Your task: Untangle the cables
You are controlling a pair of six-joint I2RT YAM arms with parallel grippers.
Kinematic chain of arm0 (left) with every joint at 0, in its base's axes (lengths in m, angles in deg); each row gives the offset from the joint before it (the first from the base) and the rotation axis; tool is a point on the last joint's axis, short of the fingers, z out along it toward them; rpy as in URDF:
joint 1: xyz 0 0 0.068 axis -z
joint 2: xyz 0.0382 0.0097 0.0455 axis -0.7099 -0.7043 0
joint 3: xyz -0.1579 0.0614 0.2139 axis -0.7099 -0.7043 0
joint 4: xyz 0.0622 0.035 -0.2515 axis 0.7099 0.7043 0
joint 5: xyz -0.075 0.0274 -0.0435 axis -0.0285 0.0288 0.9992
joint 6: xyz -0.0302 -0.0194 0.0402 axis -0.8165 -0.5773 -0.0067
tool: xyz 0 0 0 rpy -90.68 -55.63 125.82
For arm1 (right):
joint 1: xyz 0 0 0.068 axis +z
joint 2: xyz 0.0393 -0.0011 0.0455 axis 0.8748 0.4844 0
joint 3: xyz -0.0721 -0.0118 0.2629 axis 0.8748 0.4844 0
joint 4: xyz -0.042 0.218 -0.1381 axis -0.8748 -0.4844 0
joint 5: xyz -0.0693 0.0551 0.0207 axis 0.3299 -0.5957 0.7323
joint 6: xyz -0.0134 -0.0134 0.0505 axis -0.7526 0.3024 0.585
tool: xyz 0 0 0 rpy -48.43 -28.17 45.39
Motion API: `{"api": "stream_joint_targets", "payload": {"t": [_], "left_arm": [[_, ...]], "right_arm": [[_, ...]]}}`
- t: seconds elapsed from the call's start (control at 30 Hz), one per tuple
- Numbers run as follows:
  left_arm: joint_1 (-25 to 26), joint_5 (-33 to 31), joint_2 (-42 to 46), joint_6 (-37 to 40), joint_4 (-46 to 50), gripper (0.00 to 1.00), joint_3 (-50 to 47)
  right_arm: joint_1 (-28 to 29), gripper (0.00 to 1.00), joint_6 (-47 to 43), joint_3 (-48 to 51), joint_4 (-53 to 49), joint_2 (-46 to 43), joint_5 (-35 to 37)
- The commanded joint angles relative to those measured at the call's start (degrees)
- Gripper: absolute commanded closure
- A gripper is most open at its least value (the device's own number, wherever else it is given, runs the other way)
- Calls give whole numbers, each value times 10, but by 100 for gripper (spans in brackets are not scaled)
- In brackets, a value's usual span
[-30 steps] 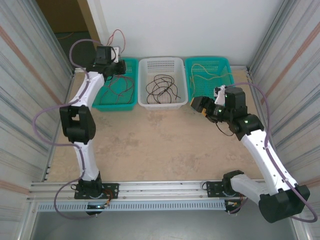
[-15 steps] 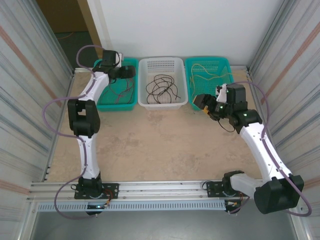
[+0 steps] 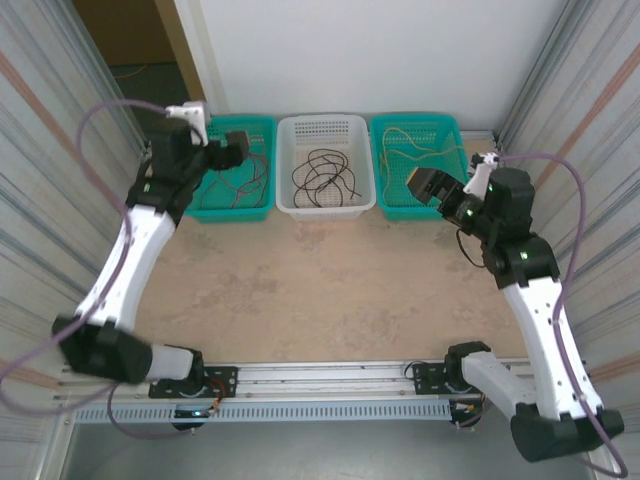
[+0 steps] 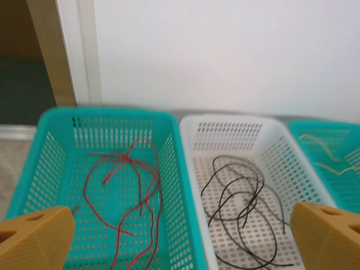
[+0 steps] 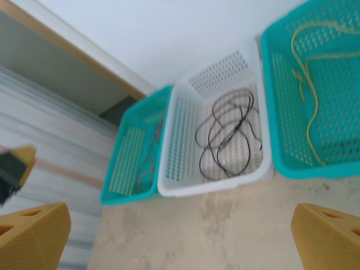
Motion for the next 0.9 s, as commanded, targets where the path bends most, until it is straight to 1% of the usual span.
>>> {"api": "stream_joint_targets", "payload": {"t": [0.0, 0.03, 0.1, 0.17, 0.2, 0.27, 0.3, 0.33, 0.4, 0.43, 0.5, 0.57, 0.6, 0.63, 0.7, 0.73, 0.77, 0.8, 0.83, 0.87], "left_arm": [[4, -91, 91, 16, -73, 1, -153], [5, -104, 125, 23, -96, 1, -206], [4, -139, 194, 39, -148, 1, -326], [4, -156, 239, 65, -166, 1, -401], [4, -170, 254, 75, -164, 1, -430], [-2, -212, 260, 71, -161, 1, -471], [-11, -218, 255, 80, -173, 1, -493], [-19, -217, 248, 94, -193, 1, -512], [-43, -234, 221, 99, -234, 1, -546], [-55, -234, 210, 102, -260, 1, -558], [-87, -212, 179, 111, -331, 1, -583], [-125, -173, 135, 102, -394, 1, -590], [-144, -158, 108, 83, -401, 1, -577], [-152, -152, 85, 75, -434, 1, -577], [-154, -133, 37, 74, -526, 1, -583], [-154, -115, 11, 84, -555, 1, -575], [-154, -98, -5, 87, -512, 1, -545], [-154, -74, -13, 93, -484, 1, -528], [-154, -51, -29, 100, -499, 1, -523], [-154, -39, -37, 88, -492, 1, -514]], "right_arm": [[-5, 1, 9, 63, 54, -46, 97], [-5, 1, 8, 83, 59, -54, 125], [-4, 1, 7, 139, 59, -68, 205], [-5, 1, -5, 183, 50, -62, 306], [-6, 1, -27, 195, 47, -51, 345], [-5, 1, -78, 212, 45, -17, 410], [-5, 1, -82, 221, 44, 4, 454], [-6, 1, -89, 230, 54, 23, 484], [-6, 1, -124, 265, 121, 50, 521], [-6, 1, -148, 286, 165, 58, 528], [-6, 1, -207, 334, 274, 88, 538], [-9, 1, -256, 370, 370, 126, 544], [-13, 1, -277, 388, 423, 151, 539], [-15, 1, -291, 404, 471, 173, 532], [-27, 1, -320, 439, 592, 224, 490], [-31, 1, -333, 440, 616, 237, 476], [-40, 1, -337, 442, 641, 248, 424], [-54, 1, -340, 453, 699, 264, 369], [-61, 1, -357, 451, 715, 283, 326], [-74, 1, -360, 447, 742, 317, 292]]}}
